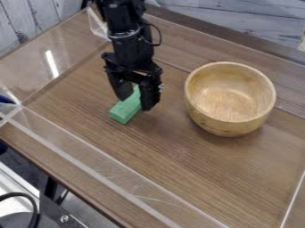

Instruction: Put the green block in the brown bowl

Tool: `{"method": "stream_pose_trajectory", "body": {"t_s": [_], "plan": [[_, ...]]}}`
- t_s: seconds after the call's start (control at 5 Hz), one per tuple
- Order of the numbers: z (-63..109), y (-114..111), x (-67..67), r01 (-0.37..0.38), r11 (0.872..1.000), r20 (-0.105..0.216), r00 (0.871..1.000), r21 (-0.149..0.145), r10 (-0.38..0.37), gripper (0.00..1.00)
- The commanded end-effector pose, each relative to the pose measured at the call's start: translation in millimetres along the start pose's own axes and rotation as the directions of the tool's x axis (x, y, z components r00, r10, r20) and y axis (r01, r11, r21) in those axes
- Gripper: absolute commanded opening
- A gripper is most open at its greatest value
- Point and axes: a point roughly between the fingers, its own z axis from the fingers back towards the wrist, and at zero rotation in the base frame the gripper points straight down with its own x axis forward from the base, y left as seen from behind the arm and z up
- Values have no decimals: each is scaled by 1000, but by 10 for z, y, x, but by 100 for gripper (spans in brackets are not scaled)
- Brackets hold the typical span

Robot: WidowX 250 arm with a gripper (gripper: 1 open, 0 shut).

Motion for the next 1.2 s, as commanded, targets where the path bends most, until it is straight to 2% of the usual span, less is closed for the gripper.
{"method": "stream_pose_trajectory", "body": {"t_s": [0.0,0.2,0.4,0.6,1.0], "plan": [[89,64,42,-40,998,65,997,40,38,100],[3,119,39,-79,995,67,995,61,75,100],[-83,136,41,-98,993,60,994,72,93,0],[-84,109,36,-114,991,71,992,77,109,0],[92,-91,33,-132,991,93,987,2,132,0]]}}
